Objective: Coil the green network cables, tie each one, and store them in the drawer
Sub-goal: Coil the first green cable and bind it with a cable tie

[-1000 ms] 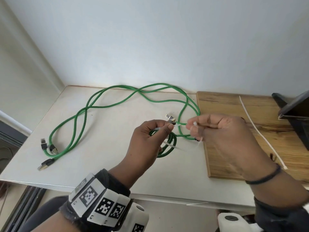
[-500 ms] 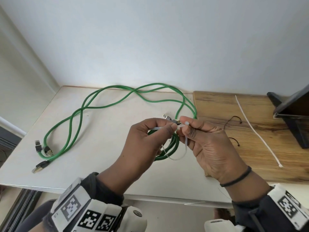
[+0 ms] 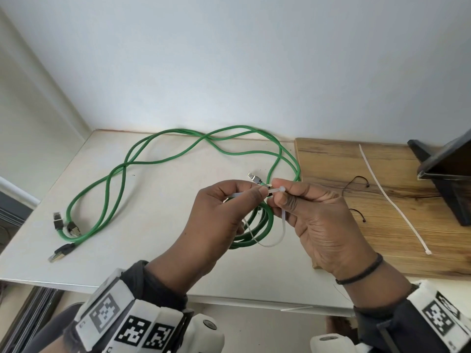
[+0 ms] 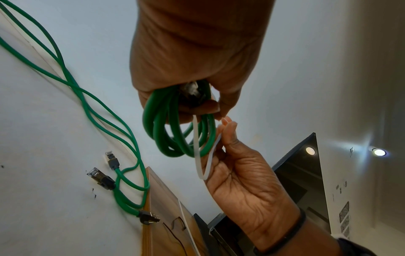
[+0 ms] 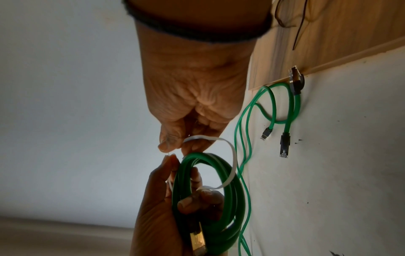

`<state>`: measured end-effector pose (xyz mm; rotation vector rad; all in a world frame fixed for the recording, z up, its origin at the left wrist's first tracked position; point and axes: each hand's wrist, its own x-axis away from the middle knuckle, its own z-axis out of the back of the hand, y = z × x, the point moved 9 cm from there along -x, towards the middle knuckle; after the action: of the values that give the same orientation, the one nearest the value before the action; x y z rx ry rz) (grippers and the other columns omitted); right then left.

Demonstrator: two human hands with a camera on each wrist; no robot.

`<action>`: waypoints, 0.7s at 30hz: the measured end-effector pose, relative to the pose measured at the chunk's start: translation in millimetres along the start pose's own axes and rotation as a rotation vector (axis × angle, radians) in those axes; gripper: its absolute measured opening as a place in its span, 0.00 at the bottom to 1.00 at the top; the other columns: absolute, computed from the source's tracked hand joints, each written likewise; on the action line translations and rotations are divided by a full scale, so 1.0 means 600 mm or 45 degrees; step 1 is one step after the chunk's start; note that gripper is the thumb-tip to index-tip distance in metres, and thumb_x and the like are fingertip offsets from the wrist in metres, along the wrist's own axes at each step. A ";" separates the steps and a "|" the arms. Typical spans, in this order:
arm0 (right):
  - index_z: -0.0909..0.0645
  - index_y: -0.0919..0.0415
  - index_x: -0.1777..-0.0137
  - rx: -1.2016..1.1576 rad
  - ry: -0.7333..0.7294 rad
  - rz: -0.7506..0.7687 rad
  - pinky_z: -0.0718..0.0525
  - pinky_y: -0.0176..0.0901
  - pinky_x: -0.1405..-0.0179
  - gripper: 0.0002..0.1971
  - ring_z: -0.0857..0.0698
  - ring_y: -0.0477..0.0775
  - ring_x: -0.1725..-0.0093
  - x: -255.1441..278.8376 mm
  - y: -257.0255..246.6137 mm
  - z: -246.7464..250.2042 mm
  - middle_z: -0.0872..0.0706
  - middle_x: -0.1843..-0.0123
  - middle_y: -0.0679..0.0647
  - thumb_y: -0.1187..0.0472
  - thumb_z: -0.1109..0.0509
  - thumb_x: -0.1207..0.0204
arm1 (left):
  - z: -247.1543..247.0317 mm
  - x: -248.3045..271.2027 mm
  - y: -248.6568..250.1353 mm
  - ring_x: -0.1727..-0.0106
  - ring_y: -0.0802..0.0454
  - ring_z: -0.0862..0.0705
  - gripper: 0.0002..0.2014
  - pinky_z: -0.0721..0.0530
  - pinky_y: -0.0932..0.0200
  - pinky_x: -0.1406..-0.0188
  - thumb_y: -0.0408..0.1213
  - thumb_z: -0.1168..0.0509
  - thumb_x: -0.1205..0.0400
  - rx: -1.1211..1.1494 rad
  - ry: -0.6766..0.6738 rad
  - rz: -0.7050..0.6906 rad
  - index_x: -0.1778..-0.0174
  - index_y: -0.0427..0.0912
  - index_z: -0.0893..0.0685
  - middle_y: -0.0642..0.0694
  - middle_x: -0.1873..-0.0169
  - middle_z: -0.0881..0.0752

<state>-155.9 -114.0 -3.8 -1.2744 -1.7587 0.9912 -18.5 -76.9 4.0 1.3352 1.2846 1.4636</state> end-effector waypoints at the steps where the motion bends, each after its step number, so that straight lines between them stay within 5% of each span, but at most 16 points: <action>1: 0.08 0.54 0.67 0.034 0.001 0.017 0.13 0.38 0.60 0.10 0.09 0.50 0.62 0.000 -0.002 0.002 0.07 0.61 0.54 0.63 0.23 0.51 | 0.000 0.000 0.000 0.76 0.53 0.32 0.07 0.31 0.70 0.81 0.39 0.28 0.25 0.000 0.003 0.003 0.68 0.42 0.11 0.42 0.68 0.21; 4: 0.08 0.55 0.64 0.150 0.006 0.068 0.13 0.41 0.59 0.10 0.09 0.52 0.60 0.000 -0.008 0.005 0.07 0.60 0.54 0.68 0.25 0.44 | -0.001 0.000 -0.001 0.75 0.52 0.32 0.07 0.30 0.70 0.82 0.39 0.28 0.25 0.007 0.005 0.016 0.69 0.44 0.11 0.43 0.68 0.21; 11: 0.08 0.54 0.65 0.188 -0.012 0.086 0.13 0.40 0.59 0.10 0.09 0.51 0.60 0.001 -0.012 0.002 0.07 0.61 0.52 0.69 0.26 0.43 | -0.002 0.000 -0.005 0.75 0.53 0.31 0.07 0.30 0.72 0.83 0.39 0.27 0.25 0.016 0.006 0.051 0.69 0.45 0.11 0.46 0.69 0.20; 17: 0.09 0.58 0.63 0.263 -0.043 0.101 0.16 0.32 0.70 0.10 0.14 0.41 0.74 0.005 -0.020 -0.001 0.09 0.67 0.50 0.72 0.26 0.40 | -0.004 -0.002 -0.007 0.76 0.54 0.30 0.07 0.30 0.71 0.82 0.38 0.28 0.25 0.002 -0.017 0.050 0.70 0.46 0.11 0.47 0.70 0.20; 21: 0.08 0.55 0.65 0.146 -0.048 0.043 0.17 0.34 0.68 0.09 0.12 0.45 0.67 0.003 -0.009 -0.001 0.08 0.62 0.51 0.63 0.23 0.47 | -0.005 -0.003 -0.004 0.77 0.56 0.30 0.08 0.29 0.71 0.80 0.37 0.28 0.25 0.018 -0.033 0.034 0.71 0.46 0.12 0.49 0.71 0.19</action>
<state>-157.6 -113.4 1.6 -1.2240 -1.6882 1.1254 -21.5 -78.3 1.3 1.3814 1.2674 1.4531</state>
